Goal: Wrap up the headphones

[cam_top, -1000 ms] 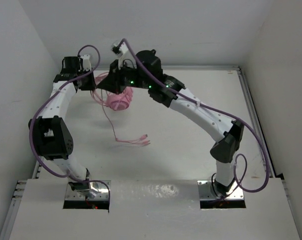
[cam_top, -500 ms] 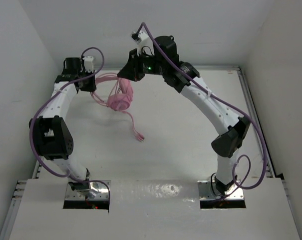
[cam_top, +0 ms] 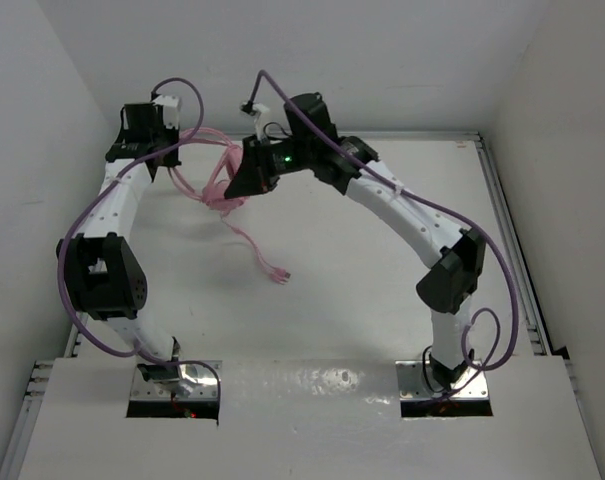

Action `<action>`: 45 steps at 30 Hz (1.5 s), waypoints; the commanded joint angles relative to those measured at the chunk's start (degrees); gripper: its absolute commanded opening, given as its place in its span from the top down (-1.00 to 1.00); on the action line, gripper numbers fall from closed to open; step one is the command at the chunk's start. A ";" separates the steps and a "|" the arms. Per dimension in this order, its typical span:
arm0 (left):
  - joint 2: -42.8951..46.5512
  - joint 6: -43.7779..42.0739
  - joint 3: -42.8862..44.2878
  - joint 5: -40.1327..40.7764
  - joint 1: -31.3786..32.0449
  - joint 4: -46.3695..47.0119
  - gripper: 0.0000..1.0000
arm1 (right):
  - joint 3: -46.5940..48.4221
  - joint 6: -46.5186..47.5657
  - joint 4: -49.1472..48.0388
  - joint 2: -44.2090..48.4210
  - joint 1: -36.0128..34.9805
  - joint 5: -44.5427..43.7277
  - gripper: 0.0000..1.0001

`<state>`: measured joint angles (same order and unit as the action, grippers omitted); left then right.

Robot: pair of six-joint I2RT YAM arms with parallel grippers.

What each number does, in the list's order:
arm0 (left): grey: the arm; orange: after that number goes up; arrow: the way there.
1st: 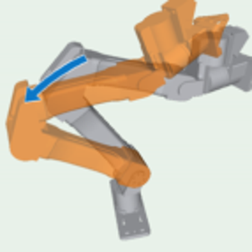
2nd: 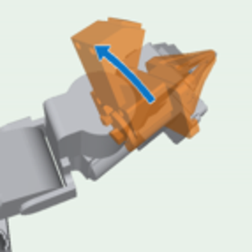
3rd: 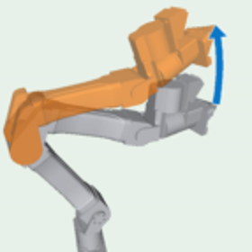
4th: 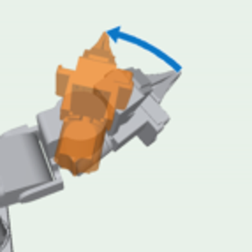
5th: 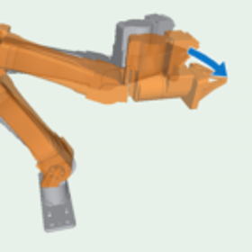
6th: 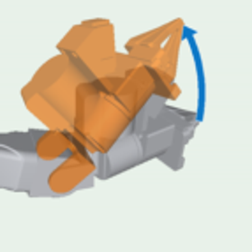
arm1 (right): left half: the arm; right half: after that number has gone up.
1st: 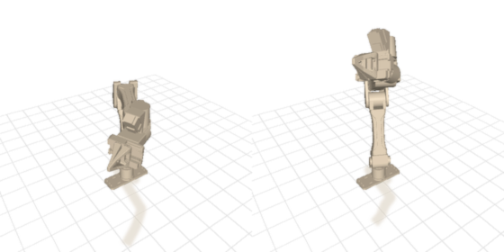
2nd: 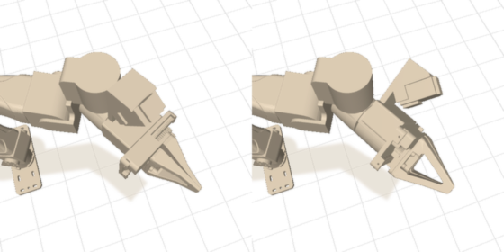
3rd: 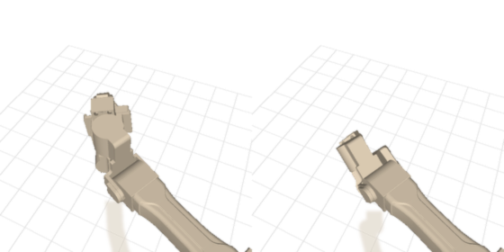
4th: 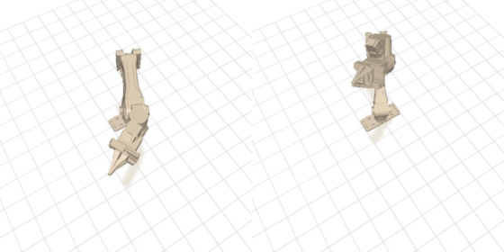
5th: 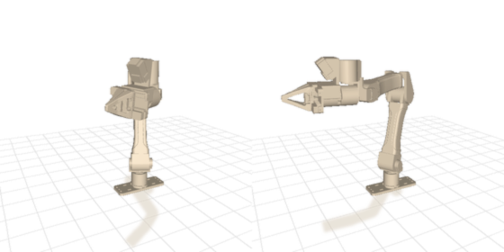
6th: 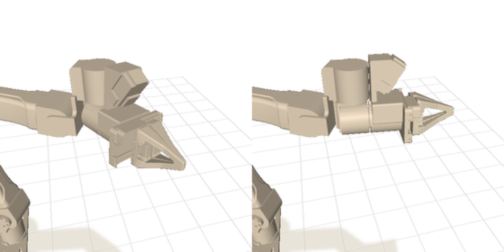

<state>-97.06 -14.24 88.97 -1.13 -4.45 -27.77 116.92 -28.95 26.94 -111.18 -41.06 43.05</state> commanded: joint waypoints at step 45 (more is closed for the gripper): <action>2.49 34.10 22.21 -36.58 -4.17 -7.83 1.00 | -39.77 -0.49 -39.60 8.87 7.92 -40.41 -0.35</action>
<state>-97.03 14.22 107.15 -32.42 -8.62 -38.83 73.87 -28.56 -9.52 -97.60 -33.21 9.76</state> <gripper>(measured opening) 0.103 0.669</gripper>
